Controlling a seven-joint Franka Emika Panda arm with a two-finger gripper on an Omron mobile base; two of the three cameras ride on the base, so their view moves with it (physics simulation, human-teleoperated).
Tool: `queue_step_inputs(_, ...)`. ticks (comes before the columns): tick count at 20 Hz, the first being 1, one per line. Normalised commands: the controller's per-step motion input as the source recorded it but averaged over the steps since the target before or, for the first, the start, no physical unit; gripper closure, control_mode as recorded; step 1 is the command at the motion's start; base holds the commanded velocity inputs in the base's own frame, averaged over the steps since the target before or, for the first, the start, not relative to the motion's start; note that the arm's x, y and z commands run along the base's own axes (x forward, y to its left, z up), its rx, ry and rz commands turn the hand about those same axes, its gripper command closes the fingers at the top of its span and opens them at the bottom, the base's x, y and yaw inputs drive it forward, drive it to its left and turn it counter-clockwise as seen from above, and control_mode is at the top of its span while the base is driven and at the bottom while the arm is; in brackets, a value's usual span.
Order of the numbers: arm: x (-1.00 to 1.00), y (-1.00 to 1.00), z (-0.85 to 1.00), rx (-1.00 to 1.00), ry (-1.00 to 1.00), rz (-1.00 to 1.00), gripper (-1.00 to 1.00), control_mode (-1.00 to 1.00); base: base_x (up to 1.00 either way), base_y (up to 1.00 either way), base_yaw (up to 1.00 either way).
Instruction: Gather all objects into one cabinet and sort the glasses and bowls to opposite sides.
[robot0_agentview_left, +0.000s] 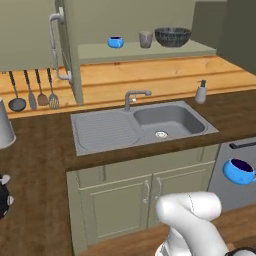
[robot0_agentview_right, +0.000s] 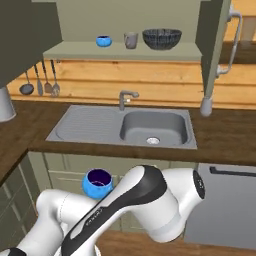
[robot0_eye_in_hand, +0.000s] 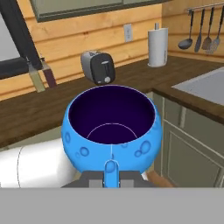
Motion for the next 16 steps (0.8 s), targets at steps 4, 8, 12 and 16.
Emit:
queue_step_inputs(4,0.0,0.0,0.0,0.0,0.0,0.0,1.0,1.0,0.76,0.39,-0.12)
queue_step_inputs(8,0.0,0.0,0.0,0.0,0.0,0.0,1.0,1.0,0.09,0.02,0.0)
queue_step_inputs(12,0.0,0.0,0.0,0.0,0.0,0.0,1.0,1.0,0.71,0.23,0.0)
queue_step_inputs(16,0.0,0.0,0.0,0.0,0.0,0.0,1.0,1.0,0.62,0.14,0.0)
